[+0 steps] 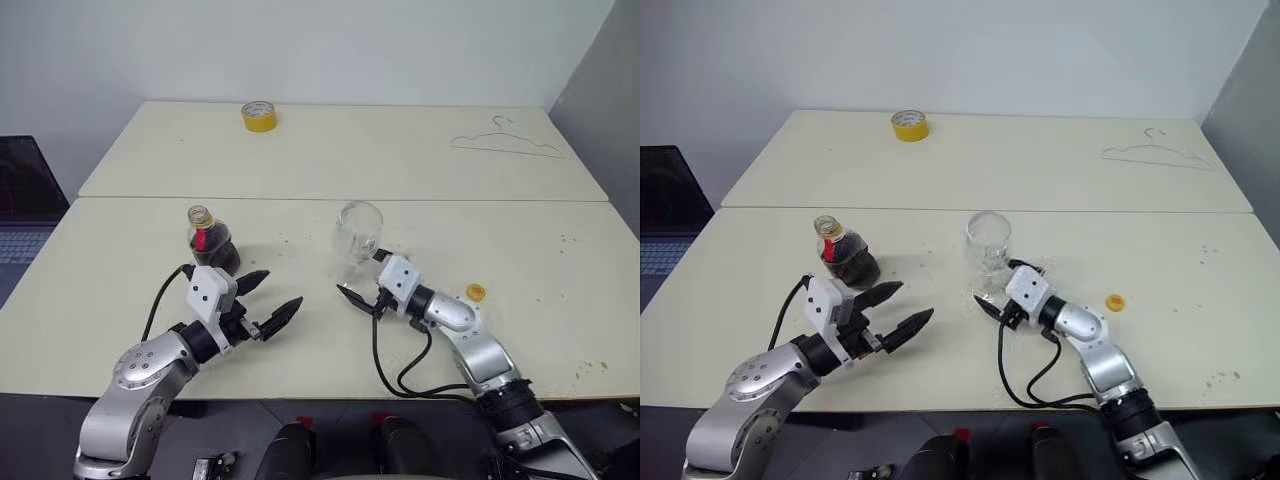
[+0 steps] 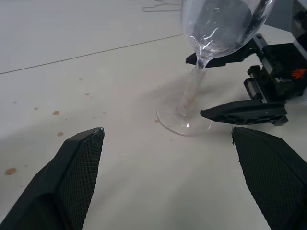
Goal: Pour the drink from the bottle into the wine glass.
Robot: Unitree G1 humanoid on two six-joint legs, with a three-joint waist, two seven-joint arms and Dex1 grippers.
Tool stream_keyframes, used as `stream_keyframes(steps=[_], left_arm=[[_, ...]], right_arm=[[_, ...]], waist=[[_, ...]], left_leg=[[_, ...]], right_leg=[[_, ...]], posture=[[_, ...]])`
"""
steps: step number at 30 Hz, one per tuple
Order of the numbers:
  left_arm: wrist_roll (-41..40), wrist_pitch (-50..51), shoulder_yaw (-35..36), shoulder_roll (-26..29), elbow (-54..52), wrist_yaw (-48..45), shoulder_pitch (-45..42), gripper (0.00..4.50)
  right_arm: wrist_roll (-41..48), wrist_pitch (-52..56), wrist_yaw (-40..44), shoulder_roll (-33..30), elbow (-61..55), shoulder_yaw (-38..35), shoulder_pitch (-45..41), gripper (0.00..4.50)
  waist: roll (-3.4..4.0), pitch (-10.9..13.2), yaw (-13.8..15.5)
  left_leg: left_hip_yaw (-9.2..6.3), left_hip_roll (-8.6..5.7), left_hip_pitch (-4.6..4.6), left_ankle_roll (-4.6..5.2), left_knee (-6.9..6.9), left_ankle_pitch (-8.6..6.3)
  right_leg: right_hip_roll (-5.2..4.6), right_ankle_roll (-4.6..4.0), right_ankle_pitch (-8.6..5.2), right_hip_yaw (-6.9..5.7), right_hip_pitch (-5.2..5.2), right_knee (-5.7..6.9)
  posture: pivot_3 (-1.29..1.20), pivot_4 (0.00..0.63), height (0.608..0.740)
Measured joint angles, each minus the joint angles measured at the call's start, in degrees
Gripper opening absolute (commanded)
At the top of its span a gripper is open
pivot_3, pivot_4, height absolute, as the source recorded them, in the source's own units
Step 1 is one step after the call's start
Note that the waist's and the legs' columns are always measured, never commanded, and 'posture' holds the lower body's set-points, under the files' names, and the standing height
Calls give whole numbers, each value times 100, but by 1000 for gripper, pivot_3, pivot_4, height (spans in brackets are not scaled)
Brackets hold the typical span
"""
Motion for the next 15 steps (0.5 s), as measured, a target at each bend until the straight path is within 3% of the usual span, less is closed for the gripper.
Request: stream_keyframes(steps=[8, 15], left_arm=[[119, -76, -47, -28, 35, 169, 109, 4500], [291, -498, 211, -429, 72, 662, 547, 4500]], right_arm=[[163, 539, 364, -789, -1147, -98, 782, 4444], [1650, 2109, 792, -1411, -2992, -885, 978, 4444]], waist=[[0, 0, 15], [0, 0, -2]], left_leg=[[-2, -2, -1, 2, 2, -1], [-3, 3, 0, 4, -2, -3]], right_leg=[[-2, 1, 0, -1, 4, -4], [-1, 1, -1, -3, 6, -5]], posture=[[0, 150, 740], [0, 150, 740]])
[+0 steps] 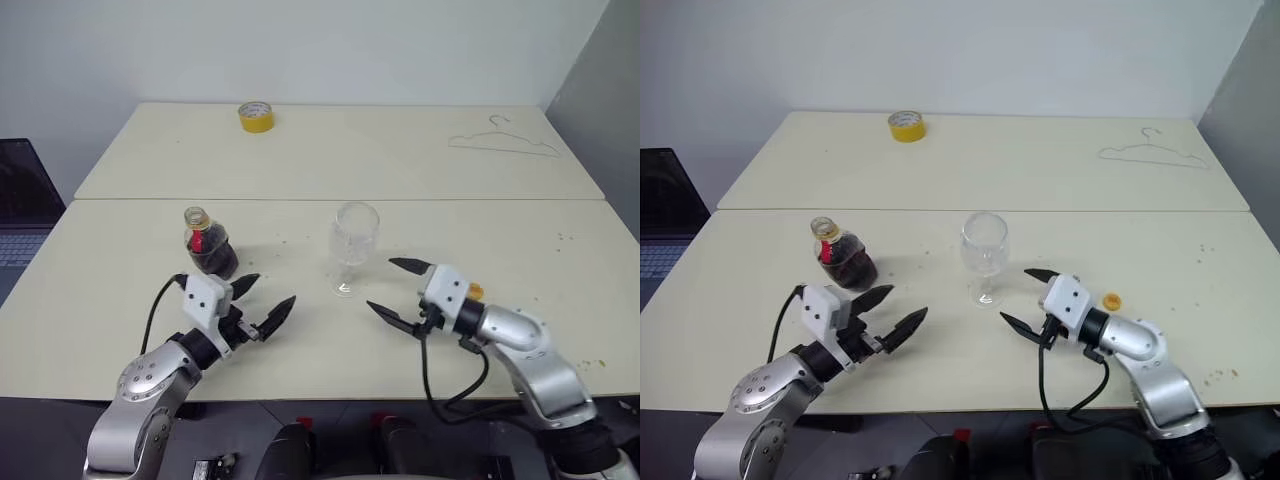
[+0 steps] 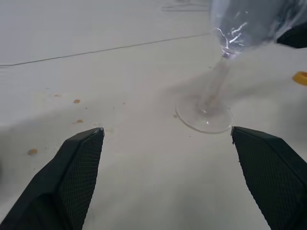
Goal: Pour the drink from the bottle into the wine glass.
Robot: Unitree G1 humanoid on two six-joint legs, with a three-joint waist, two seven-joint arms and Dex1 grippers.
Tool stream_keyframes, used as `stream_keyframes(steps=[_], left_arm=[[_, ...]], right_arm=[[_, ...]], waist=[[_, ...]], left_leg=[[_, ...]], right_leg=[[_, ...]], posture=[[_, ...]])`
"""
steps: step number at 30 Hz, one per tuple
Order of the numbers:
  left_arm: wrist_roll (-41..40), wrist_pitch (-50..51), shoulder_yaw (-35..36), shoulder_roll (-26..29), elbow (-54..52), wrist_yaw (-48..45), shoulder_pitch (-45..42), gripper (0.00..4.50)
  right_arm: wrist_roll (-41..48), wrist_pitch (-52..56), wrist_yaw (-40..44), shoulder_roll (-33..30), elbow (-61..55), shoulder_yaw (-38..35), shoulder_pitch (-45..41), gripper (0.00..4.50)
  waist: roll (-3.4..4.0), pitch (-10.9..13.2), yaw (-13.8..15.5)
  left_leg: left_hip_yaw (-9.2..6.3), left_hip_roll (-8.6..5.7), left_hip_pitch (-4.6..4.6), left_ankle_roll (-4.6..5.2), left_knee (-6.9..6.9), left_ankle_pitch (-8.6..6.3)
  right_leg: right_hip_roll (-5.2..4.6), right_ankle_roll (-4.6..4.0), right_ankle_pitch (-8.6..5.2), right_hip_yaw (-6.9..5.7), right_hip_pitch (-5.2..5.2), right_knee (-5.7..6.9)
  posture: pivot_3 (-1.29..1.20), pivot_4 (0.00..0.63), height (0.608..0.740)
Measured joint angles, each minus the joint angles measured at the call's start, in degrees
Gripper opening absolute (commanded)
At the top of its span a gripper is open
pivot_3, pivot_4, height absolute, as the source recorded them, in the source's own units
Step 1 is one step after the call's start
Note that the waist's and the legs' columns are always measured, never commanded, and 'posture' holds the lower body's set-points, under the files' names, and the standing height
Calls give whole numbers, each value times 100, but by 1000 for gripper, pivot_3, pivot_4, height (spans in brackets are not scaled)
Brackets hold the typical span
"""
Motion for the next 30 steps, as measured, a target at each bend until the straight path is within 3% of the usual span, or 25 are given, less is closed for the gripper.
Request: stream_keyframes(steps=[10, 20, 30], left_arm=[[328, -350, 495, -69, 234, 557, 61, 4500], [501, -479, 693, 280, 1133, 502, -592, 4500], [646, -826, 604, 296, 1961, 431, -1312, 4500]], right_arm=[[1144, 1520, 77, -353, -949, -91, -219, 4444], [1355, 1729, 14, -293, -963, -67, -479, 4444], [1352, 1756, -73, -238, -959, 88, -706, 4444]], waist=[[-1, -1, 35], [-2, -1, 32], [-3, -1, 31]], left_leg=[[-2, -4, 1, 1, 5, -1], [-6, -5, 0, 1, 4, 0], [-5, -5, -2, 0, 5, 0]], right_leg=[[-2, 1, -1, -6, 5, -3], [-2, 1, 0, -10, 4, -3], [-3, 1, 0, -9, 2, -2]], posture=[[0, 150, 740], [0, 150, 740], [0, 150, 740]])
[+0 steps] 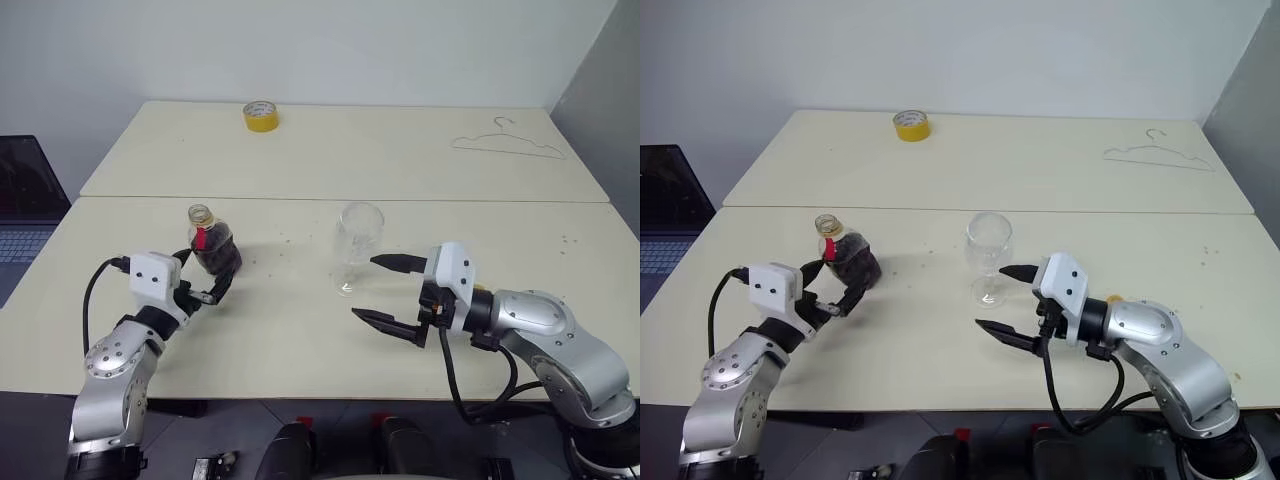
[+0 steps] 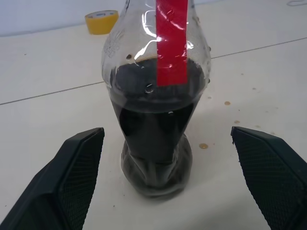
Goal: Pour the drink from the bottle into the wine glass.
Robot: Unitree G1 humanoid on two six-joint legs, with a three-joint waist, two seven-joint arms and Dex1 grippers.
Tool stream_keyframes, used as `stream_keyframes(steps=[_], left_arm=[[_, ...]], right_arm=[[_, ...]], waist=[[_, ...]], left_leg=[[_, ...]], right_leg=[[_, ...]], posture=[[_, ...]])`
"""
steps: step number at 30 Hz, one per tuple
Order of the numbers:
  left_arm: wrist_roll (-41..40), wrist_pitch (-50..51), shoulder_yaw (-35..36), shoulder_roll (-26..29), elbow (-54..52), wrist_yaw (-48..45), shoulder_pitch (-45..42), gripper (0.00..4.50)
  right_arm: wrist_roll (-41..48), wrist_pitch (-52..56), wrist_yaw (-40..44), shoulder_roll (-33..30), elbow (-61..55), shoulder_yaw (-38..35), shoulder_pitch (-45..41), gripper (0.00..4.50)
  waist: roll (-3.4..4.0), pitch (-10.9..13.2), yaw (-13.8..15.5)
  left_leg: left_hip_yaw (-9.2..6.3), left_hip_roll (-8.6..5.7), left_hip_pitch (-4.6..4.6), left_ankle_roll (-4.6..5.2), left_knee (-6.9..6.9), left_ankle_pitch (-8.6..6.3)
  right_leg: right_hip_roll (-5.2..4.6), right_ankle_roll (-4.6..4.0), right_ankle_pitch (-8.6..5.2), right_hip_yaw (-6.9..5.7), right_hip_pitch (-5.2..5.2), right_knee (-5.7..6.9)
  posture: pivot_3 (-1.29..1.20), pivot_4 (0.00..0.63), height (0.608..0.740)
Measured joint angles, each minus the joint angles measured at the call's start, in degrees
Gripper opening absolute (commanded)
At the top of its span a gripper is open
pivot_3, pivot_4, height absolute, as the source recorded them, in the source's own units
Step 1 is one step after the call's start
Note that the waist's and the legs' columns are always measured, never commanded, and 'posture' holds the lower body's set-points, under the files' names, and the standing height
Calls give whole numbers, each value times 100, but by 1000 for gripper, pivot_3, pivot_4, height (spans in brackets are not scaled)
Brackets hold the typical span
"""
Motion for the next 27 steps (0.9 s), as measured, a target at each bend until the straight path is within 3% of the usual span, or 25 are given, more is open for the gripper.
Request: stream_keyframes(steps=[7, 10, 19, 22, 27], left_arm=[[216, -304, -128, 0, 774, -116, -470, 4500], [300, -439, -219, -9, 1081, -123, -717, 3949], [363, -550, -327, -82, 1176, -113, -866, 1129], [363, -538, -352, -108, 1135, -97, -834, 752], [352, -380, -354, -150, 844, 45, -672, 639]], right_arm=[[-20, -4, -46, 8, 7, 29, -36, 4444], [-64, -34, -50, 19, 35, 98, -66, 4500], [-78, -131, -67, 18, 80, 124, -93, 4500], [-77, -131, -97, 18, 80, 124, -101, 4500], [-75, -131, -107, 21, 80, 125, -177, 4500]], waist=[[0, 0, 1], [0, 0, -1], [-1, 0, -3], [-1, 0, -4], [-1, 0, -5]], left_leg=[[-2, 0, -1, 0, 0, 0], [-1, 0, -1, 0, 0, 0], [-2, 0, -2, -1, 0, 1], [-2, 0, -2, -1, 0, 1], [-4, 0, -3, -1, 0, 1]], right_leg=[[0, 0, 0, -2, -2, 2], [0, 0, 0, -2, -2, 1], [0, 0, 0, -1, -4, 2], [0, 0, 0, -1, -4, 2], [0, 0, 0, -2, -5, 2]], posture=[[0, 150, 740], [0, 150, 740], [0, 150, 740], [0, 150, 740], [0, 150, 740]])
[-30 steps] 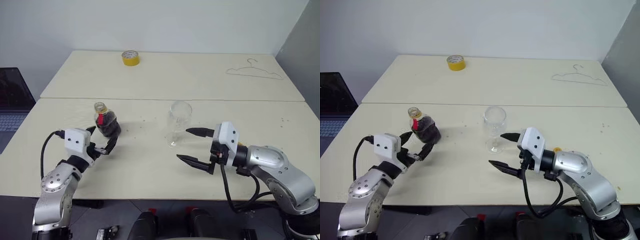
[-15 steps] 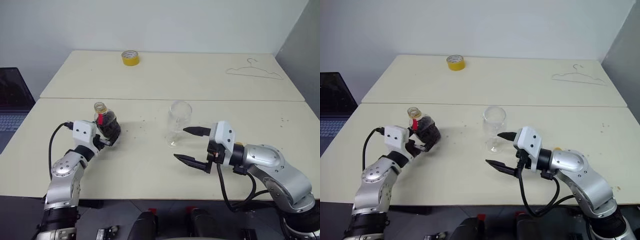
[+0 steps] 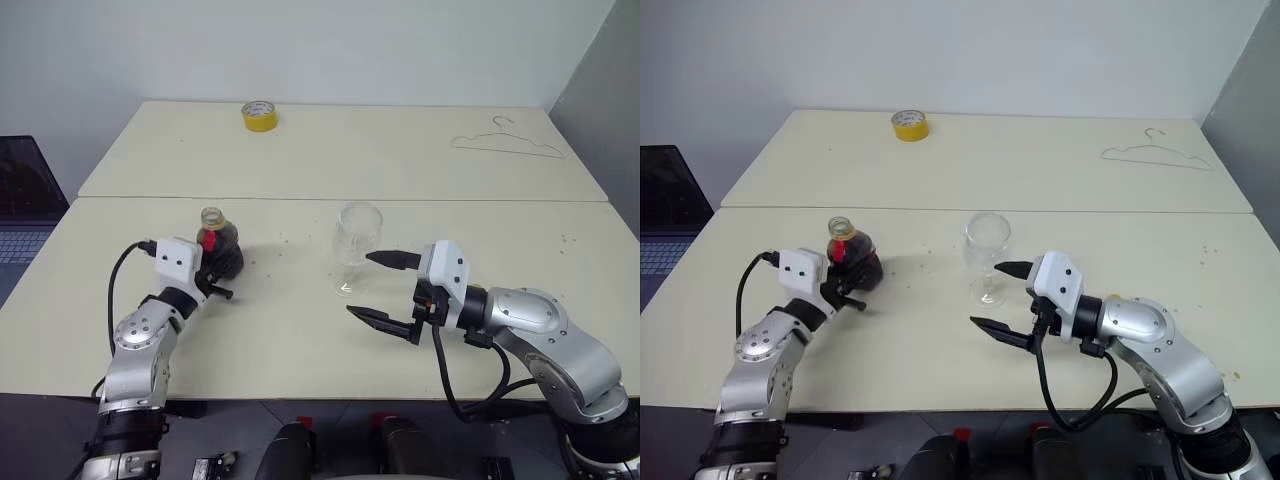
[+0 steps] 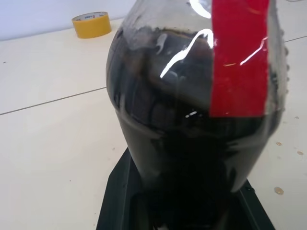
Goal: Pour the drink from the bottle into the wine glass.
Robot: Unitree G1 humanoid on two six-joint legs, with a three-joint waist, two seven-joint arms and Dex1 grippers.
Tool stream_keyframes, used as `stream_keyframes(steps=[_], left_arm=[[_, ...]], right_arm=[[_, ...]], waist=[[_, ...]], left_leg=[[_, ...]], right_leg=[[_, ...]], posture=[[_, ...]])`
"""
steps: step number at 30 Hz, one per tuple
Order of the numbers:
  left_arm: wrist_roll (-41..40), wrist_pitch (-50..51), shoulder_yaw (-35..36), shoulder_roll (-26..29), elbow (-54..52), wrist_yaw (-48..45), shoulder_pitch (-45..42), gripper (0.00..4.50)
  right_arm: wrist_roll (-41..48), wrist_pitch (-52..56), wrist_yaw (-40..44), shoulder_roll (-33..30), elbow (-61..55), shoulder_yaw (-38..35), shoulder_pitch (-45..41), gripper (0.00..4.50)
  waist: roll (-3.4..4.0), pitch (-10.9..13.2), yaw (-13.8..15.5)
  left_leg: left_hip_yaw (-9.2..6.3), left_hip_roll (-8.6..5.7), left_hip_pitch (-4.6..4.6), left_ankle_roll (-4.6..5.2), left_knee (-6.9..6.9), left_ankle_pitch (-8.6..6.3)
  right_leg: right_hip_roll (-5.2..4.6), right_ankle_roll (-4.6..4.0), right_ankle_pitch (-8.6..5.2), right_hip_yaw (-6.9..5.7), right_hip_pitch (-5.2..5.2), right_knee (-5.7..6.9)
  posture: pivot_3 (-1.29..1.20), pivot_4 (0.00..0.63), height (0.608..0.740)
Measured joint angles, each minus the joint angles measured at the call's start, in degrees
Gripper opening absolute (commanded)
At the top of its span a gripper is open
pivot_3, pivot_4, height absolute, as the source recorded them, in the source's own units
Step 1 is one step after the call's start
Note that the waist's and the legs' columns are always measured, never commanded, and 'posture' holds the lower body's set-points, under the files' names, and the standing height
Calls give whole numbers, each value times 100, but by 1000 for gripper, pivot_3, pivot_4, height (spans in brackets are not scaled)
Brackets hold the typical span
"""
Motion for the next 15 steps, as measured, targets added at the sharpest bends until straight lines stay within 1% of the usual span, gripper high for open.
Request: stream_keyframes(steps=[8, 15], left_arm=[[-83, 608, 9, -8, -778, 244, 34, 638], [-121, 1007, -63, -8, -1082, 246, -336, 638]], right_arm=[[189, 41, -12, 11, -21, -137, -2, 4500], [466, 244, -24, -149, -185, -482, 247, 4500]], waist=[[-2, 1, 0], [-2, 1, 5]], left_leg=[[1, 0, -2, 0, 1, 0], [3, -1, -3, 0, 2, 0]], right_leg=[[0, 0, 0, 1, 0, 0], [0, 0, 0, 1, 0, 0]], posture=[[0, 150, 740], [0, 150, 740]])
